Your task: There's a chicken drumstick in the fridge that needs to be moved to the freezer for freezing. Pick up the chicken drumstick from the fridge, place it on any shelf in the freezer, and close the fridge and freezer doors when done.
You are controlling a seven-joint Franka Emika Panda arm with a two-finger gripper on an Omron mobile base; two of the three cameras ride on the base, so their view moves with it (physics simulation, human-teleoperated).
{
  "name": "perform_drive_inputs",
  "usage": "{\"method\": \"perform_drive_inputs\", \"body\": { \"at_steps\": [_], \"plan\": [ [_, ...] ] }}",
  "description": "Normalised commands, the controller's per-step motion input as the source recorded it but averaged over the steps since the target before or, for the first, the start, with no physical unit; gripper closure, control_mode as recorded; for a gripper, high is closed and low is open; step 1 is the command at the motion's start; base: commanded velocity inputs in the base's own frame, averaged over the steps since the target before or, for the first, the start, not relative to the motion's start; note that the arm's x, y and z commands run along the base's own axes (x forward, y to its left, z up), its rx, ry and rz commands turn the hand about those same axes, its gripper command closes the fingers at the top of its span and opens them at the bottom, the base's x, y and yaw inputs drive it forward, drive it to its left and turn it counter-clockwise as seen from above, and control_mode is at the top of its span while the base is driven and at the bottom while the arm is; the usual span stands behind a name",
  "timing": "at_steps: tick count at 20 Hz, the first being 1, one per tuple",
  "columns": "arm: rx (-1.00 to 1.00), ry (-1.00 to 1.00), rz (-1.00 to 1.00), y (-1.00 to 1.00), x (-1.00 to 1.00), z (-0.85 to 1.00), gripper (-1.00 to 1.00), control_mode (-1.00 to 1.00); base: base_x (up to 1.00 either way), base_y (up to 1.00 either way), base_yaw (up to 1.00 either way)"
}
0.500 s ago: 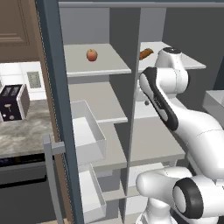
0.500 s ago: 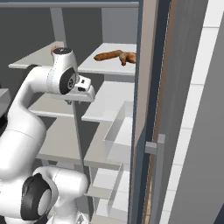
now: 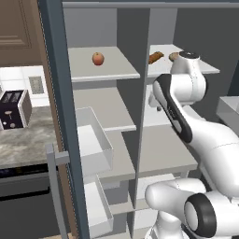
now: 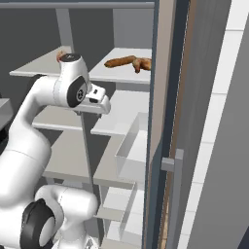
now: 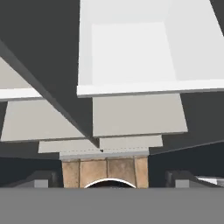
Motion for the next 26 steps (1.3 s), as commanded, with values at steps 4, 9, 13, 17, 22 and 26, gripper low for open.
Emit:
{"method": "perform_drive_inputs", "body": {
  "at_steps": [4,9,13,17,22,26],
  "plan": [
    [0.0,-0.02,-0.2,-0.67,0.0,0.16,-1.0,-1.0,0.0,0.0,0.0],
    [0.0,-0.09,-0.11,-0.44,0.0,0.41,-1.0,-1.0,0.0,0.0,0.0],
    [0.0,-0.08,-0.01,-0.16,0.01,0.67,-1.0,-1.0,0.0,0.0,0.0],
    [0.0,-0.12,0.0,-0.17,0.04,0.5,-1.0,-1.0,0.0,0.0,0.0],
    [-0.08,-0.32,0.02,-0.04,0.09,0.27,-1.0,-1.0,0.0,0.0,0.0],
    [-0.13,-0.19,0.0,-0.01,0.05,0.42,-1.0,-1.0,0.0,0.0,0.0]
  ]
}}
